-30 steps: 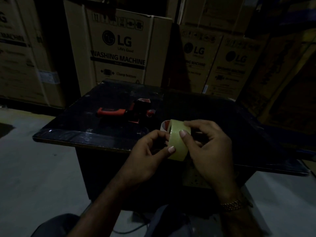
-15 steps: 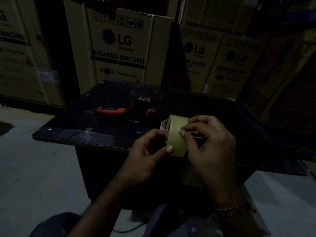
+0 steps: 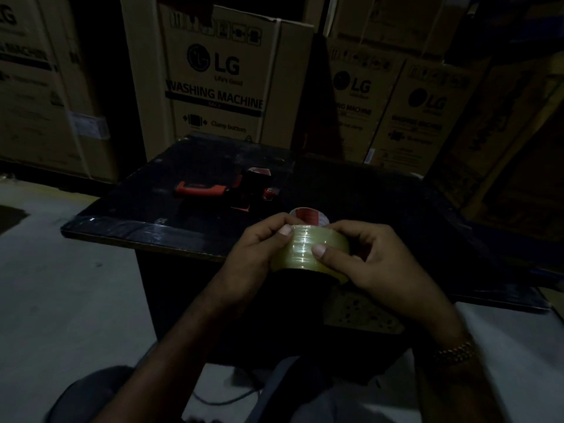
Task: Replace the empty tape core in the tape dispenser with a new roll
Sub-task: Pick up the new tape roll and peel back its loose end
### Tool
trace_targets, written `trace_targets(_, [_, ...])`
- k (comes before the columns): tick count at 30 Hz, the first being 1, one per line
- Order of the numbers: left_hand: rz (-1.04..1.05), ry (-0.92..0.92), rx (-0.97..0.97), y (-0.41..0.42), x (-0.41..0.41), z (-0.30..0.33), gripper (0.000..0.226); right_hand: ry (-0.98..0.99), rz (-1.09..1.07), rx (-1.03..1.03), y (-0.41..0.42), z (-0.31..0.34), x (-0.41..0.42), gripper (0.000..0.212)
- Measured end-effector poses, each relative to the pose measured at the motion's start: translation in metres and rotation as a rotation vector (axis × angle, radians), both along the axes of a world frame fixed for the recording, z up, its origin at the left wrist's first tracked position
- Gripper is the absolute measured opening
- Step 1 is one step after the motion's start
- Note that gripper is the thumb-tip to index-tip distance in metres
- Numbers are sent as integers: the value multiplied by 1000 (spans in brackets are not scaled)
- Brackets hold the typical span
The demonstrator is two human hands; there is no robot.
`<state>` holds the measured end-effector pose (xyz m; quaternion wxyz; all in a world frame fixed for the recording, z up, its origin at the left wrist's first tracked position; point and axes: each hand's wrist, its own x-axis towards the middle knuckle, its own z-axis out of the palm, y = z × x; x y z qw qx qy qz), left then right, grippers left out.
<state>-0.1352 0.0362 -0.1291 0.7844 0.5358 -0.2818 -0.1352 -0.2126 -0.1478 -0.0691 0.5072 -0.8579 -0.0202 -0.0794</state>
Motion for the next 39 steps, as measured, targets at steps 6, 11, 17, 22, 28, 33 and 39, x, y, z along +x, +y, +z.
trace_targets(6, [31, -23, -30, -3, 1, 2, 25, 62, 98, 69, -4, 8, -3, 33])
trace_targets(11, [98, -2, -82, -7, 1, 0, 10, 93, 130, 111, -6, 9, -5, 31])
trace_targets(17, [283, 115, -105, -16, 1, -6, 22, 88, 34, 284, 2, 3, -8, 31])
trace_targets(22, [252, 55, -29, -11, -7, -11, 36, 26, -72, 315, 10, -4, -8, 33])
trace_targets(28, [119, -7, 70, -4, -9, -4, 42, -41, -84, 331, 12, -11, -5, 21])
trace_targets(33, [89, 182, -19, -9, -9, 1, 33, -47, -44, 336, 11, -13, -1, 19])
trace_targets(39, [47, 404, 25, -10, -13, 8, 49, 18, 154, 344, 5, -10, 1, 39])
